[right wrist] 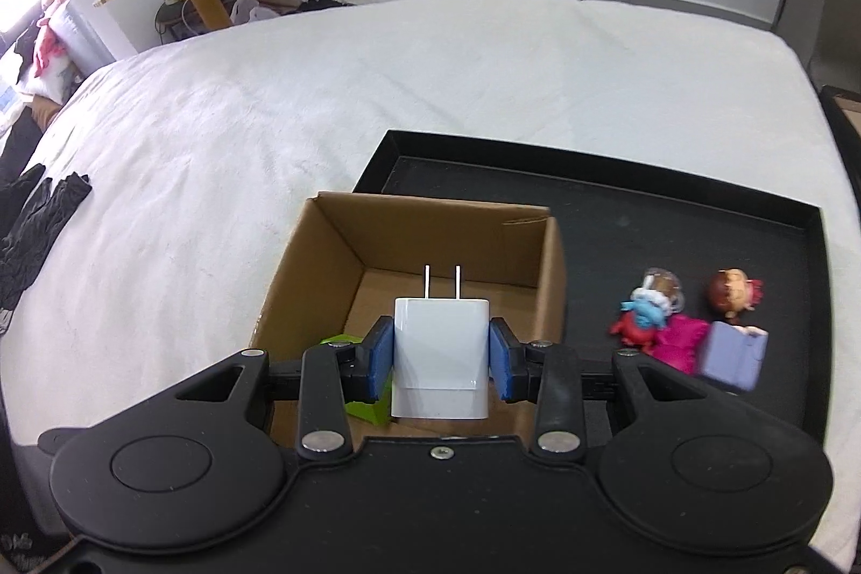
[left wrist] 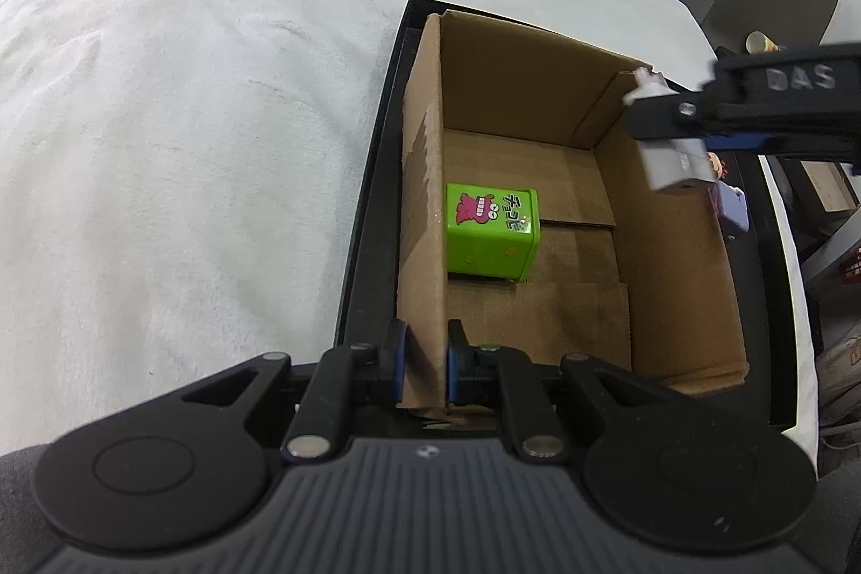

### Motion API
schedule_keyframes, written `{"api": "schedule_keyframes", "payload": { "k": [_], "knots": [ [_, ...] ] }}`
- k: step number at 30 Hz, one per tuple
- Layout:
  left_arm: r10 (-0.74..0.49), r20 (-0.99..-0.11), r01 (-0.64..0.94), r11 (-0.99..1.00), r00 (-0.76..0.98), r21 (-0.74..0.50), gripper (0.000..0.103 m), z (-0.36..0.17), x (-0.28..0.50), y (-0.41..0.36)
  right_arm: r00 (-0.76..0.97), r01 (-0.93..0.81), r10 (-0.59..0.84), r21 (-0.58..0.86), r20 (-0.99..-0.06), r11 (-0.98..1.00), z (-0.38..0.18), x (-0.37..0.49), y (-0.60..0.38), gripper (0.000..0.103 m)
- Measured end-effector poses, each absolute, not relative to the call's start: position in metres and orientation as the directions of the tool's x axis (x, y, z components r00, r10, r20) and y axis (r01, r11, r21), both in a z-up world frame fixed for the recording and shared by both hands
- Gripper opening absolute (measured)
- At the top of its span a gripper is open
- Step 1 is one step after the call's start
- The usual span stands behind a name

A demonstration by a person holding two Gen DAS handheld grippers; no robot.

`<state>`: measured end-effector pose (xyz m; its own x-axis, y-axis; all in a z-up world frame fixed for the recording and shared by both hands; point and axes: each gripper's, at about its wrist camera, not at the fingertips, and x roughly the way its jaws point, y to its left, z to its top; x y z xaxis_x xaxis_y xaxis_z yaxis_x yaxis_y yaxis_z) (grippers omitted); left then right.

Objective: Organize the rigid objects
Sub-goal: 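Carry the white charger into the cardboard box and release it, then move the right gripper to the lavender block and grasp it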

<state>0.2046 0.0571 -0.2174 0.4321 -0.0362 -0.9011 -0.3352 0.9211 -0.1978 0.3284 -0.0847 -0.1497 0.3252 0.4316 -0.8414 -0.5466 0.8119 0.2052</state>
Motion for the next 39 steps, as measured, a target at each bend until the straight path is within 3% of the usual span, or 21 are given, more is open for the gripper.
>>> {"api": "schedule_keyframes", "payload": {
  "k": [15, 25, 31, 39],
  "knots": [
    [-0.084, -0.899, -0.339, 0.908, 0.430, -0.247, 0.015, -0.218, 0.205, 0.065, 0.211, -0.554, 0.497, 0.316, -0.841, 0.770, -0.168, 0.328, -0.043, 0.039],
    [-0.073, -0.901, -0.334, 0.913, 0.427, -0.232, 0.015, -0.218, 0.208, 0.062, 0.270, -0.541, 0.487, 0.288, -0.831, 0.790, -0.147, 0.325, -0.069, 0.042],
    [-0.059, -0.904, -0.343, 0.913, 0.424, -0.221, 0.015, -0.217, 0.208, 0.060, 0.326, -0.529, 0.466, 0.249, -0.823, 0.811, -0.134, 0.319, -0.092, 0.062],
    [-0.045, -0.912, -0.353, 0.913, 0.407, -0.203, 0.015, -0.217, 0.212, 0.057, 0.332, -0.523, 0.467, 0.253, -0.819, 0.814, -0.127, 0.314, -0.117, 0.068]
  ]
}}
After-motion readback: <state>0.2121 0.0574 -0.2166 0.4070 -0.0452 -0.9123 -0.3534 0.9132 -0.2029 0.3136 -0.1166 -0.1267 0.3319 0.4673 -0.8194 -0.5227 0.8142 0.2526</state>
